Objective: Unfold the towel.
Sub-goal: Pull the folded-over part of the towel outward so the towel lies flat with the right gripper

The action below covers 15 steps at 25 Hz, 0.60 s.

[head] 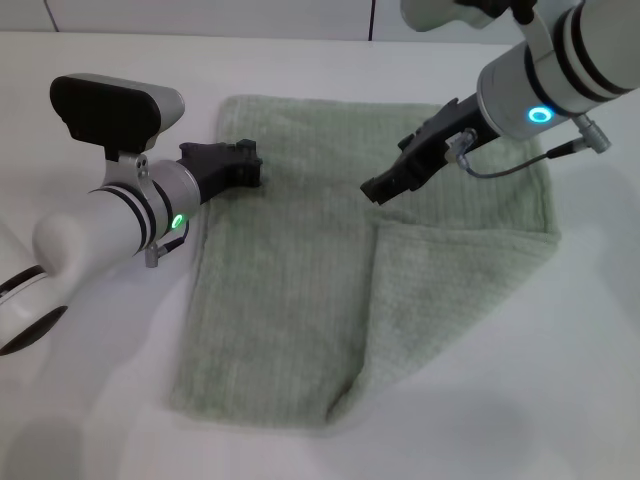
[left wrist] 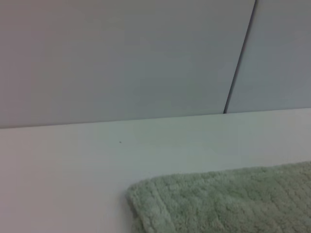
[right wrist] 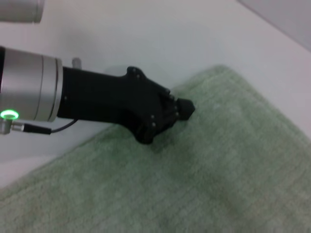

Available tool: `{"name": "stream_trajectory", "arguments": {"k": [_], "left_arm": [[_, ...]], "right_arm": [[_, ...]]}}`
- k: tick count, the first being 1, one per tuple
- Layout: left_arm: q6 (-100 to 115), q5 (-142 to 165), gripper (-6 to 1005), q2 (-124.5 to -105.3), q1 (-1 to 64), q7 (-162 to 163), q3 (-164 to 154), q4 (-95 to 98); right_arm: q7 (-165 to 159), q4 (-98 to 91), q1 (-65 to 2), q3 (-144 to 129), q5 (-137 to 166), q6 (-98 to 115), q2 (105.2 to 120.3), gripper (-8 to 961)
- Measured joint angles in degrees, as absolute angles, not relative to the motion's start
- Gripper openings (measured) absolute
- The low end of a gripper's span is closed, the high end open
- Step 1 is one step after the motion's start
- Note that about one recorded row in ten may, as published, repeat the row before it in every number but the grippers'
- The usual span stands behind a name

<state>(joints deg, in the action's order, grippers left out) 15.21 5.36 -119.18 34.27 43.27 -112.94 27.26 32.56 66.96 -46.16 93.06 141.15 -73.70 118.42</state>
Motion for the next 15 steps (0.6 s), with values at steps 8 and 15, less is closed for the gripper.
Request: {"name": "stream_trajectory", "arguments": {"k": [8,15], "left_arm": [[15.2,5.36,7,-119.18,34.36,43.2,-112.94,27.18],[15.2,5.44,7,-119.18,34.34,43.17,-113.12,27.07]], "right_arm": [[34.27,63.59,-46.75,93.54,139.91,-74.16,118.47,767],[34.8,60.5,-47.43,93.71,139.85,-73.89,118.48,766]]}}
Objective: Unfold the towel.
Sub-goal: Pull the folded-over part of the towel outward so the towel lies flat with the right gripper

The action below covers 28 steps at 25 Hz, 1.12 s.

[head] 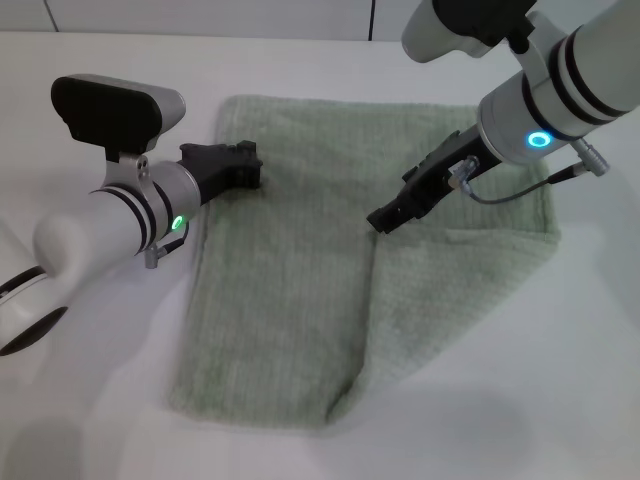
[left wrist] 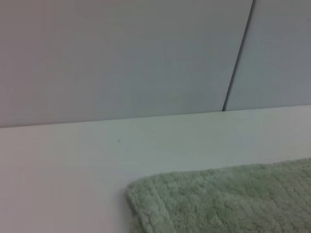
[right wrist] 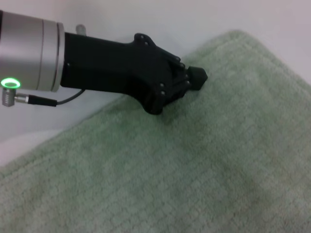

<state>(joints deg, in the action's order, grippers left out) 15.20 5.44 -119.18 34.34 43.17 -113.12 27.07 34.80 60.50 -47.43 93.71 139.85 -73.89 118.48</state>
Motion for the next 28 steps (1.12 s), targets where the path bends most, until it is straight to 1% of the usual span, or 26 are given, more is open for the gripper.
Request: {"name": "stream_trajectory", "arguments": {"k": [28], "left_arm": [[15.21,5.45,8,-119.18,34.19,43.51,-113.64,27.25]], "right_arm": [[39.99,49.05,-49.93,94.85,134.99,-68.81,118.66,766]]}}
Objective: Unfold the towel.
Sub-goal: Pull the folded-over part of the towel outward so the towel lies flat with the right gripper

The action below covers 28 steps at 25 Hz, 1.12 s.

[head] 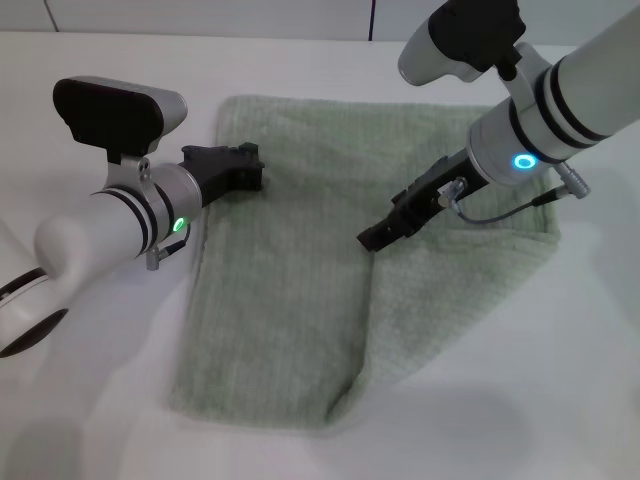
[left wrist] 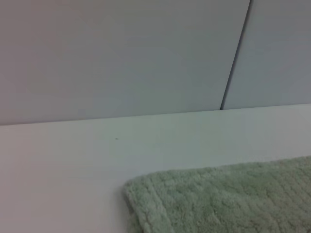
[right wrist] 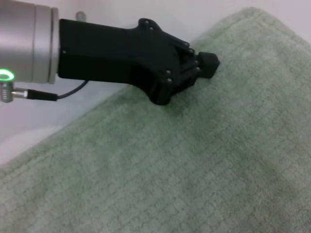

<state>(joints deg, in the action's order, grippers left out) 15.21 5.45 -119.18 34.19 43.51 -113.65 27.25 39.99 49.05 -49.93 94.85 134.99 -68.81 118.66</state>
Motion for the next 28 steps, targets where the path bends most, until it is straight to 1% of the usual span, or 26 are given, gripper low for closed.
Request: {"name": "stream_trajectory", "arguments": {"k": [28], "left_arm": [[15.2,5.45,9,-119.18,34.24,43.17,-113.64,27.24]], "right_arm": [[40.31,44.82,-51.89,94.47,134.9,-66.36,118.83,767]]}}
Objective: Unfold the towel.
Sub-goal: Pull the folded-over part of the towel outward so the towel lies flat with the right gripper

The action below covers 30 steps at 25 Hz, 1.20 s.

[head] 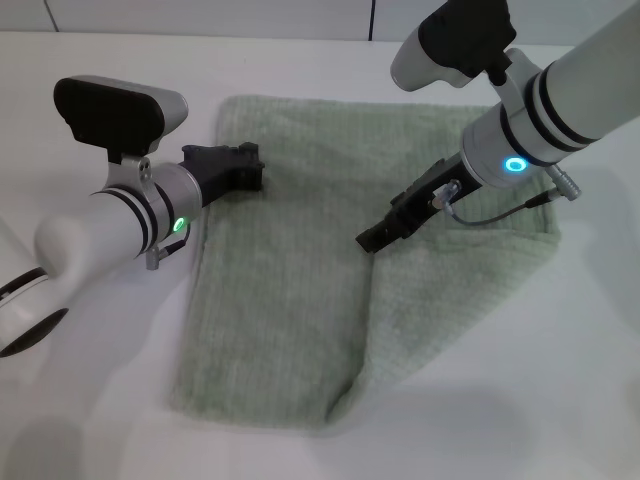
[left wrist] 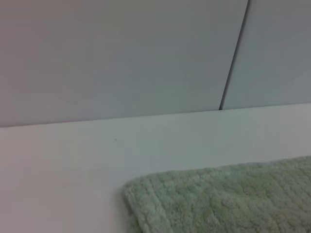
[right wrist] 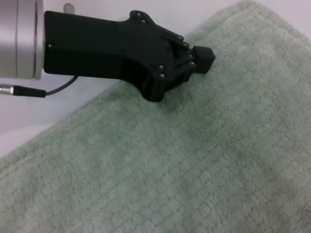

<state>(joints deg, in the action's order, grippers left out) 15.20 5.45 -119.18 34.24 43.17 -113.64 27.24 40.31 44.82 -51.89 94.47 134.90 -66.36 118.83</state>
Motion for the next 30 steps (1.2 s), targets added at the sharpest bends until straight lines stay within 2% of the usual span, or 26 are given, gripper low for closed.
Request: {"name": "stream_trajectory", "arguments": {"k": [10,15,30], "left_arm": [[15.2,5.45,9,-119.18,34.18,43.28,-113.64,27.24],[15.2,5.45,9,-119.18,34.09,43.36,-113.8,27.24],[15.2,5.45,10,-119.18,34.1,43.58,-114.26,27.4]], "right_arm": [[40.34,44.63,-51.81,94.03,134.91,-66.35,118.83,733],[40.35,44.12,-51.83,93.64,134.91,-66.29,118.84,628],[40.32,43.13,-52.21,93.6,134.91,-65.57,118.92,464]]}}
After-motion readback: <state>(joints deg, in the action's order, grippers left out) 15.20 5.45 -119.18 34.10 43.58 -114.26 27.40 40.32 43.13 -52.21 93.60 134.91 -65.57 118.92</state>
